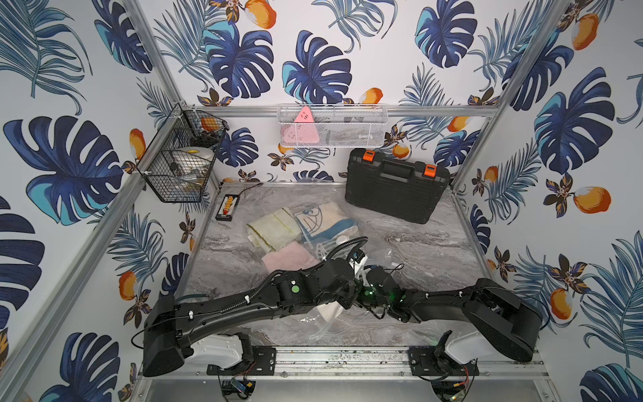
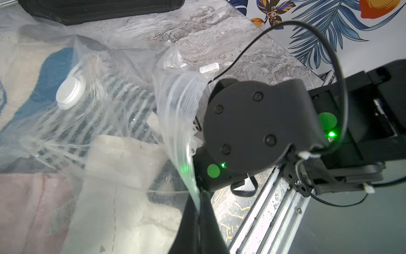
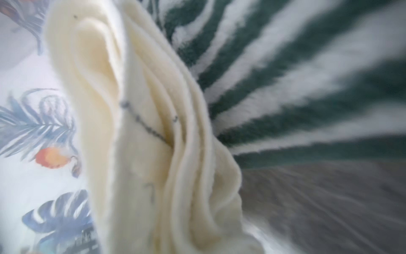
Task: Place the folded towel into the vacuum bag
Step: Place the towel in the vacuum bag.
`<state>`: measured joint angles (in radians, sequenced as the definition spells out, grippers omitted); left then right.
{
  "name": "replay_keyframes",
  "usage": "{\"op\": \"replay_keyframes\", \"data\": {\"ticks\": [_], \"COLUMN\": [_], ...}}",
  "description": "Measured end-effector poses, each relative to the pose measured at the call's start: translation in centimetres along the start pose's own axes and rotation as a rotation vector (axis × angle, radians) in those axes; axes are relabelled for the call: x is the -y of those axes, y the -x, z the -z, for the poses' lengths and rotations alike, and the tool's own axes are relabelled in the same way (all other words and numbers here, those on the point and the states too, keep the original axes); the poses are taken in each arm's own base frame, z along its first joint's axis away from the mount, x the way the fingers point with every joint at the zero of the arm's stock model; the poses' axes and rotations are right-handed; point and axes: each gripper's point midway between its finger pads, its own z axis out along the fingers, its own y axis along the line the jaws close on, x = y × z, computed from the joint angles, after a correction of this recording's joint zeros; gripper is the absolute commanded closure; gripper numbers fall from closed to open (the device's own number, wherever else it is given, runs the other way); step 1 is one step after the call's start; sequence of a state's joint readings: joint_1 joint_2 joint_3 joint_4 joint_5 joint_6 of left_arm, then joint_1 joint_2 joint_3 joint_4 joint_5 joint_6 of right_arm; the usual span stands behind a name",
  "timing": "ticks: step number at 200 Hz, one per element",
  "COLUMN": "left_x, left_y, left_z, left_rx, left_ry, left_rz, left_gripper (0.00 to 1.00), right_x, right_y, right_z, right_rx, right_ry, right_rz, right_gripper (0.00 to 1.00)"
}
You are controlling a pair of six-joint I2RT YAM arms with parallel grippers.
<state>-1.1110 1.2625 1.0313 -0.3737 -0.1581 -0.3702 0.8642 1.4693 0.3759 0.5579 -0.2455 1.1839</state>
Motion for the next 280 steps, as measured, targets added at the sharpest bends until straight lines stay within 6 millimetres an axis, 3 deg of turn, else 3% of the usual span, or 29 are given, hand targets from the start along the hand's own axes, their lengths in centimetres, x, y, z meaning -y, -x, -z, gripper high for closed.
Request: {"op": "replay_keyframes", "data": {"ticks": [32, 81, 146, 174, 192, 214, 253, 280], "left_x": [0.1, 0.6, 0.8, 0.6, 0.6, 0.6, 0.8, 0.8], "left_y": [0.6, 2.2, 3.3, 3.6, 4.1, 4.0, 3.4, 2.9], "left_z": [0.2, 0.9, 1.8, 1.9, 2.1, 2.0, 1.7, 1.4], "left_rx": [0.025, 0.059, 0.092, 0.104, 0.123, 0.12, 0.098, 0.087], "left_ry": [-0.006, -0.018, -0.027, -0.014, -0.012, -0.014, -0.03, -0.031], "left_rz": [0.005, 0.011, 0.016, 0.015, 0.019, 0.018, 0.014, 0.013], "left_gripper": [1.0, 1.0, 1.0, 1.0, 1.0, 1.0, 1.0, 1.0], "right_x": [-3.0, -8.9, -12.8, -16.3, -17.8, -16.6, -9.5, -6.5], "right_y": [-0.2, 1.1, 2.1, 2.9, 3.5, 3.4, 1.3, 0.0], "right_z": [0.5, -1.1, 0.8, 1.9, 1.2, -1.5, -6.5, -7.9], "right_rx": [-0.032, -0.03, 0.0, 0.011, 0.012, -0.018, -0.102, -0.129], "right_ry": [0.151, 0.414, 0.619, 0.707, 0.733, 0.689, 0.462, 0.341], "right_rz": [0.047, 0.04, 0.012, 0.059, 0.076, 0.062, -0.029, -0.064], "right_gripper": [1.0, 1.0, 1.0, 1.0, 1.0, 1.0, 1.0, 1.0]}}
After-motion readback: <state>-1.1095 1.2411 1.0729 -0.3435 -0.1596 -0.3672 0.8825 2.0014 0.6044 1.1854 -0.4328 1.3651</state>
